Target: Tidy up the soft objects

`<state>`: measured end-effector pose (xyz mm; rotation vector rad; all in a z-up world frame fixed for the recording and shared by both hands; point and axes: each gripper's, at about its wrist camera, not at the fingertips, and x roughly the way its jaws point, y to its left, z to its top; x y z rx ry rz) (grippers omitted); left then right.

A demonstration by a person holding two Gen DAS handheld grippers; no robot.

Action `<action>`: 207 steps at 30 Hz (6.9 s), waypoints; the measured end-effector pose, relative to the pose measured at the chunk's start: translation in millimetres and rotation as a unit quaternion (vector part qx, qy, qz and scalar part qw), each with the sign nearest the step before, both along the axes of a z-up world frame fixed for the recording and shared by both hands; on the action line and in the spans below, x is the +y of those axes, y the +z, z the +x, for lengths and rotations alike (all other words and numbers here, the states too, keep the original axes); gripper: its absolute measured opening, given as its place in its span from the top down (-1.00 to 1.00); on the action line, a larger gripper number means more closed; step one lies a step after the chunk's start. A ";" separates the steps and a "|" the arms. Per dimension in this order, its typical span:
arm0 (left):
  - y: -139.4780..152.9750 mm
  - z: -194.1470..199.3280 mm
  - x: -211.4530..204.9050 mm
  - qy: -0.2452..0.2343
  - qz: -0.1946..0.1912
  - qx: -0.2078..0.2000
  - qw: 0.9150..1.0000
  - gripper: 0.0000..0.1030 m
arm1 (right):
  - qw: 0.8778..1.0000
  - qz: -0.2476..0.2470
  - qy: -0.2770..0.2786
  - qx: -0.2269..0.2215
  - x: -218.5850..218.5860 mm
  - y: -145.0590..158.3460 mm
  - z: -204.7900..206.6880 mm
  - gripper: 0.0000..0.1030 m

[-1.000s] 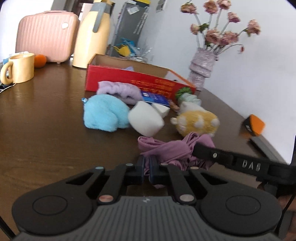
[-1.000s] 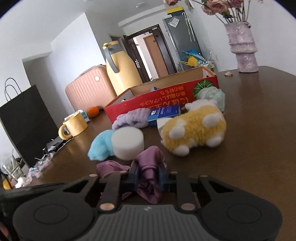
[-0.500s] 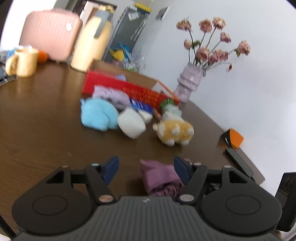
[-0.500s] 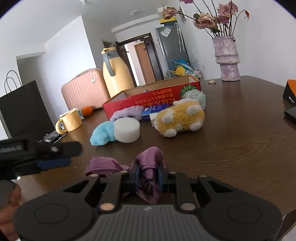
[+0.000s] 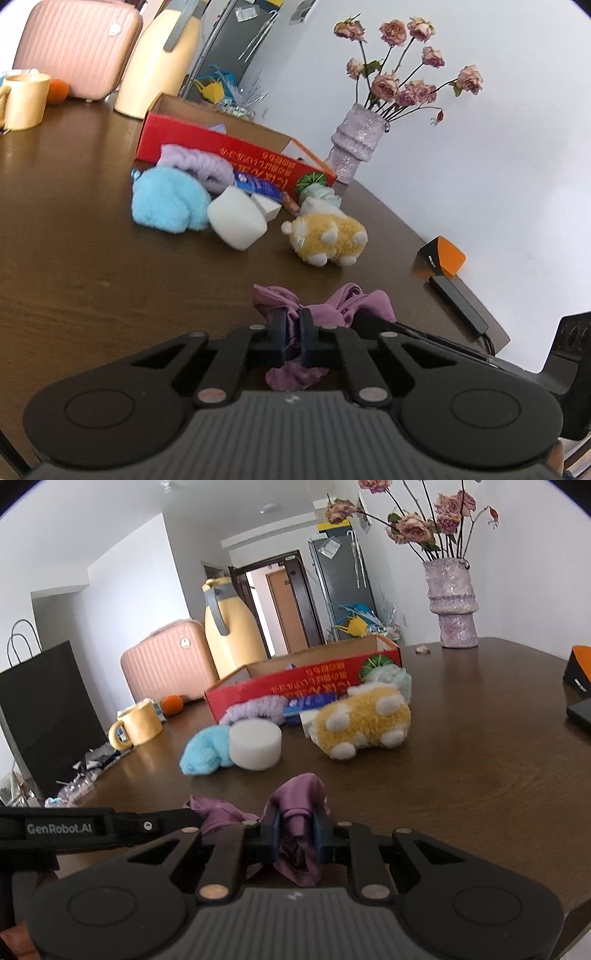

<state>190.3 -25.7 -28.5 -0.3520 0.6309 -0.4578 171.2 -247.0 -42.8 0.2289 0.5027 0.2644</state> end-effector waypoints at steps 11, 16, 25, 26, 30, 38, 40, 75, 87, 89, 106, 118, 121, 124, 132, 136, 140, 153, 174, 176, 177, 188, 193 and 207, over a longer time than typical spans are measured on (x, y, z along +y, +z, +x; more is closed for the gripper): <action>95.5 112.1 24.7 0.027 0.002 -0.099 0.995 0.87 | 0.996 0.052 0.028 -0.074 27.4 79.5 130.3 0.70; 127.6 232.0 36.6 0.050 0.058 -0.100 0.992 0.86 | 0.998 0.051 0.014 -0.041 67.3 98.4 259.0 0.70; 53.5 325.1 29.5 0.074 0.203 0.002 0.976 0.80 | 0.993 -0.046 0.031 0.109 113.8 39.0 350.3 0.59; 52.2 322.3 30.5 0.070 0.206 0.003 0.976 0.69 | 0.993 -0.047 0.032 0.101 111.8 40.2 348.2 0.52; 59.8 306.6 42.7 0.073 0.190 -0.005 0.979 0.40 | 0.995 -0.026 0.030 0.090 94.5 54.1 339.8 0.09; 119.1 256.7 50.5 0.095 0.173 -0.069 0.978 0.08 | 0.998 -0.055 0.011 0.014 52.0 125.3 290.6 -0.10; 132.7 235.3 49.0 0.105 0.174 -0.096 0.975 -0.05 | 0.998 -0.066 0.016 -0.014 39.7 143.3 268.0 -0.27; 74.1 -22.5 0.9 0.152 0.171 -0.174 0.958 -0.92 | 0.993 -0.075 -0.053 -0.073 -44.4 49.0 0.5 -0.73; 39.9 37.5 -8.4 0.140 0.180 -0.132 0.965 -0.92 | 0.993 -0.034 -0.110 0.007 -21.0 17.6 121.1 -0.74; 33.9 44.7 -8.8 0.138 0.180 -0.125 0.966 -0.92 | 0.990 -0.042 -0.134 0.009 -16.4 14.4 137.7 -0.74; 10.5 35.5 -17.4 0.100 0.178 -0.097 0.974 -0.92 | 0.991 -0.111 0.065 -0.030 -37.7 24.6 47.1 -0.56; 11.3 31.8 -50.5 0.080 0.191 -0.101 0.973 -0.92 | 0.995 -0.101 0.025 0.002 -12.7 -2.1 16.4 -0.56; 11.2 28.7 -52.4 0.078 0.193 -0.103 0.973 -0.92 | 0.995 -0.100 0.002 -0.006 -32.0 3.4 11.2 -0.55; 10.7 26.9 -54.3 0.065 0.175 -0.108 0.976 -0.92 | 0.997 -0.074 -0.013 -0.003 -54.3 8.0 13.8 -0.58; 4.4 46.2 -74.7 0.016 0.114 -0.091 0.989 -0.50 | 1.000 0.018 -0.006 0.023 -70.7 -5.0 35.0 -0.04; -1.8 66.9 -75.9 0.007 0.074 -0.060 0.995 -0.44 | 1.000 0.006 -0.015 0.018 -75.7 -2.2 38.3 0.13; -12.7 85.6 -81.1 0.015 0.057 -0.033 0.998 -0.23 | 0.999 0.026 -0.001 0.029 -79.2 -5.5 47.0 0.14; -7.2 72.5 -77.0 -0.009 0.040 -0.025 0.999 0.11 | 0.998 0.035 0.039 0.025 -76.4 4.0 40.2 0.30; 94.2 378.1 -64.6 0.008 0.040 -0.025 0.999 0.04 | 0.995 0.034 0.084 0.041 -79.3 101.3 370.2 0.31; 73.3 418.6 -65.4 0.007 0.043 0.016 0.999 0.04 | 0.994 0.018 0.082 0.069 -77.5 87.6 413.0 0.31; 61.1 436.8 -66.9 0.011 0.045 0.039 0.998 0.04 | 0.993 0.009 0.081 0.080 -75.1 80.4 428.8 0.32; 59.1 426.9 -86.4 0.074 0.156 -0.028 0.985 -0.04 | 0.982 -0.183 0.001 0.043 -17.9 62.2 440.5 0.20; 107.2 377.1 -71.8 0.073 0.183 -0.077 0.977 -0.26 | 0.988 -0.154 0.006 0.008 -41.3 114.2 395.3 0.11; 199.1 199.2 -7.1 0.127 0.207 -0.172 0.955 -0.64 | 0.986 -0.136 -0.014 -0.096 -67.5 214.5 221.1 -0.35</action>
